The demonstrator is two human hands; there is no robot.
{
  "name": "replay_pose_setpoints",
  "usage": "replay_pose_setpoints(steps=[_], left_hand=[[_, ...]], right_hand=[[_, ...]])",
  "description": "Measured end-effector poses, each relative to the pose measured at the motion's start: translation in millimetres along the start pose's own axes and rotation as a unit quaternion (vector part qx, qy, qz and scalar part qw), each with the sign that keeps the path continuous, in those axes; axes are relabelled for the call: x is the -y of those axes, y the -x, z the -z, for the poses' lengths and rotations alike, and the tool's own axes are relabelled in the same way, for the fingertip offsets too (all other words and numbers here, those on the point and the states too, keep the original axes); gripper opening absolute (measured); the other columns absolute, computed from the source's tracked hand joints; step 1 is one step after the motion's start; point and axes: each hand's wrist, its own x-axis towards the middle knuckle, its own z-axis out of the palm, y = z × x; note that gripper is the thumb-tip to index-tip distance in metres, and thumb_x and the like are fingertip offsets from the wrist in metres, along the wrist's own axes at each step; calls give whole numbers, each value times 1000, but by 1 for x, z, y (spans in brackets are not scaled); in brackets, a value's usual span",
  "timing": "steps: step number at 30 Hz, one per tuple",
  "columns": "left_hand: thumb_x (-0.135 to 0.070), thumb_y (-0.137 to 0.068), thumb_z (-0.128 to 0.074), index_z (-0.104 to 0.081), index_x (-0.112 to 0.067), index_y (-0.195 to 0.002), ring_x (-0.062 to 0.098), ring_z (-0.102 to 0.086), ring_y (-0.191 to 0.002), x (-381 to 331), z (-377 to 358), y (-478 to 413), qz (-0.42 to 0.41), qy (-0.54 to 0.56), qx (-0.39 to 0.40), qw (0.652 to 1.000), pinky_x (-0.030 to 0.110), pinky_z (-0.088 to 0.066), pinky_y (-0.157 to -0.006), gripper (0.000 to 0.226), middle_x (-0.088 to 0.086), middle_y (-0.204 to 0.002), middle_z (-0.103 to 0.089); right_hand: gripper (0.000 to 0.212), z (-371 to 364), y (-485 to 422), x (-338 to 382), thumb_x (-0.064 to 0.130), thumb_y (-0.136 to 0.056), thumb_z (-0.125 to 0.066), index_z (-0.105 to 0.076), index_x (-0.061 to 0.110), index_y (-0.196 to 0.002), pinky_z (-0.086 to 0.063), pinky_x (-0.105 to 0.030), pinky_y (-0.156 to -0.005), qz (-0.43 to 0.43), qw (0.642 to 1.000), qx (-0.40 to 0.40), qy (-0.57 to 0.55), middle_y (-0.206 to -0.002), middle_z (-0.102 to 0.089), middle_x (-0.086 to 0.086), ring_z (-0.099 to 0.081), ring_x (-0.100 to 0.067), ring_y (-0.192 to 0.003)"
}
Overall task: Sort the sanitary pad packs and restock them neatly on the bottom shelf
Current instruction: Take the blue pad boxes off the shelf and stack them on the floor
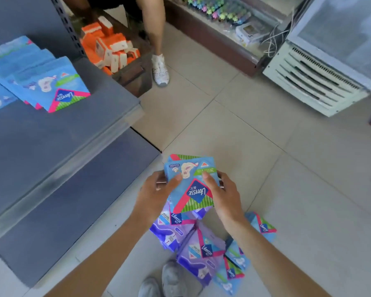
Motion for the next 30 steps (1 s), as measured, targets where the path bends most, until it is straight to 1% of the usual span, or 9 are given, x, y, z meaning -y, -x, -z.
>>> replay_pose_setpoints(steps=[4, 8, 11, 12, 15, 18, 21, 25, 30], left_hand=[[-27, -82, -71, -60, -21, -107, 6, -65, -87, 21, -55, 9, -9, -55, 76, 996, 9, -52, -60, 28, -7, -102, -67], [-23, -84, -69, -59, -27, -95, -1, -62, -78, 51, -112, 23, -22, -96, 132, 986, 5, -47, -56, 16, -14, -90, -65], [-27, -86, -66, -59, -29, -94, -2, -61, -81, 81, -151, 37, -19, -129, 172, 976, 4, -48, -58, 11, -16, -90, -65], [-29, -86, -66, -60, -27, -98, -2, -62, -81, 93, -164, 41, -15, -147, 186, 971, 4, -48, -59, 14, -14, -92, -66], [-33, -86, -65, -63, -19, -109, -5, -65, -78, 128, -200, 52, -6, -181, 218, 959, 6, -49, -60, 27, -4, -99, -70], [-54, -72, -70, -64, -25, -100, -2, -66, -78, 169, -233, 55, 11, -204, 232, 951, 11, -52, -67, 41, -4, -97, -72], [-68, -59, -61, -66, -19, -109, 11, -69, -88, 219, -260, 48, 21, -248, 251, 935, 29, -56, -81, 70, -2, -99, -73], [-64, -71, -56, -63, -18, -114, 14, -68, -95, 272, -286, 29, 20, -338, 287, 896, 35, -54, -86, 64, -4, -105, -71], [-42, -95, -50, -59, -15, -116, 20, -66, -93, 329, -318, -11, -6, -408, 312, 858, 35, -51, -80, 36, -1, -102, -67]], right_hand=[[32, 50, 3, -45, 47, -89, -58, -61, 19, -105, -51, -20, -67, -28, 997, -68, 22, -96, -72, 1, -69, -9, -81], [30, 96, 21, -90, 41, -91, -57, -59, 15, -107, -54, -24, -67, -73, 990, -119, -38, -97, -71, -4, -69, -11, -79], [20, 131, 42, -129, 32, -94, -56, -61, 15, -103, -49, -12, -57, -96, 981, -150, -80, -90, -70, -2, -66, 3, -67], [18, 143, 49, -145, 31, -94, -57, -61, 16, -102, -50, -13, -59, -102, 979, -155, -83, -90, -71, -3, -67, 2, -69], [13, 171, 65, -194, 34, -92, -58, -62, 22, -96, -53, -32, -72, -135, 972, -171, -92, -96, -71, -6, -68, -19, -81], [14, 191, 72, -248, 29, -92, -59, -61, 16, -98, -52, -30, -67, -157, 963, -189, -112, -96, -69, -6, -68, -23, -83], [18, 202, 70, -303, 31, -92, -60, -60, 14, -100, -51, -22, -62, -177, 958, -201, -105, -99, -68, -6, -69, -21, -87], [18, 206, 57, -374, 32, -93, -58, -55, 16, -100, -44, -7, -47, -203, 954, -198, -94, -89, -63, 4, -64, -8, -76], [25, 200, 20, -445, 34, -93, -56, -53, 12, -106, -43, -8, -50, -220, 956, -185, -63, -87, -59, 5, -57, 1, -70]])
